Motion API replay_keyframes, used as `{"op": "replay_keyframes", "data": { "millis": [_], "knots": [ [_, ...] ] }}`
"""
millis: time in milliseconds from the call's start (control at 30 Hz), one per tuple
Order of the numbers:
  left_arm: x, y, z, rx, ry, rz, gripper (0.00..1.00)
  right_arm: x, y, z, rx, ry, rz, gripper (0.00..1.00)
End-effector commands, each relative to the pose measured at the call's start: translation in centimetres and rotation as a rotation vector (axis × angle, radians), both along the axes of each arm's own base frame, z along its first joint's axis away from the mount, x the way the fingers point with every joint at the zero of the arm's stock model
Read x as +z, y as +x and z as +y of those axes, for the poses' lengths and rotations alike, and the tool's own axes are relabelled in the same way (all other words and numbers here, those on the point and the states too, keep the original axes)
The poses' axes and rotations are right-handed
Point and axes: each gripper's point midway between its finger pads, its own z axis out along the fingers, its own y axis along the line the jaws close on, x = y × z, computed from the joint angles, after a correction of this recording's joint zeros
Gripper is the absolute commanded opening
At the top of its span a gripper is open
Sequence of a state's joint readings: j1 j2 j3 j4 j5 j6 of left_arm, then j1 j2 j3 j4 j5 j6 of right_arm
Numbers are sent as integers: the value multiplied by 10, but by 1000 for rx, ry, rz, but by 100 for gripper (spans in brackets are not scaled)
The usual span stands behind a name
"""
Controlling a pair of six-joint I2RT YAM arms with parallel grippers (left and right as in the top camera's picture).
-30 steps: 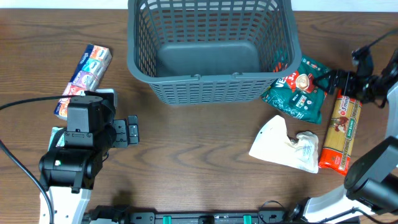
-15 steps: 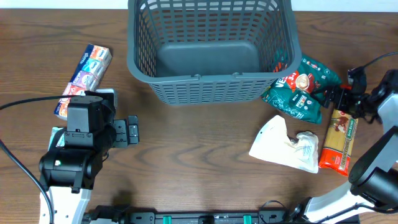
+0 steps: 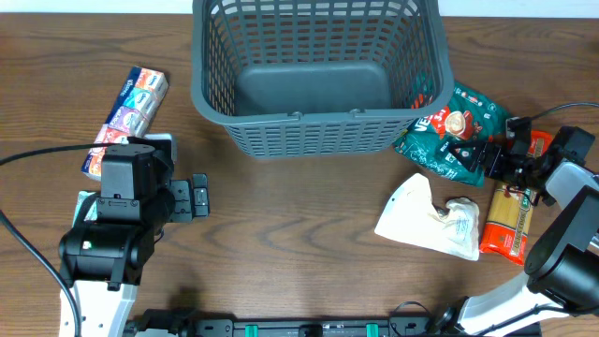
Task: Pack container
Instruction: 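Reach the right gripper to the green coffee bag and grasp it, then lift the green coffee bag and drop it into the grey basket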
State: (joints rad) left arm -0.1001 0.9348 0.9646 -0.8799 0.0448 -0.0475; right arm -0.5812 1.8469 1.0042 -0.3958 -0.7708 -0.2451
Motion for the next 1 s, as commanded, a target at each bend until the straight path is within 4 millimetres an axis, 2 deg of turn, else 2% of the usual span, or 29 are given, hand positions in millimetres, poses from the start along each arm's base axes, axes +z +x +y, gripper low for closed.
{"op": "replay_keyframes", "data": {
  "millis": [0,367,700,733,867,967],
  "knots": [
    [9,2,2,-5,16,-24,98,1,3,14,28,51,-13,99],
    [8,1,2,-5,16,-17,98,7,24,32,75,18,-76,99],
    [8,1,2,-5,16,-17,98,1,27,22,28,-39,-50,98],
    [8,1,2,-5,16,-17,98,0,27,21,26,-43,-47,93],
    [8,1,2,-5,16,-17,99,-4,27,16,-9,-58,-18,54],
    [8,1,2,-5,16,-17,98,-6,26,12,-25,-71,-3,38]
  ]
}}
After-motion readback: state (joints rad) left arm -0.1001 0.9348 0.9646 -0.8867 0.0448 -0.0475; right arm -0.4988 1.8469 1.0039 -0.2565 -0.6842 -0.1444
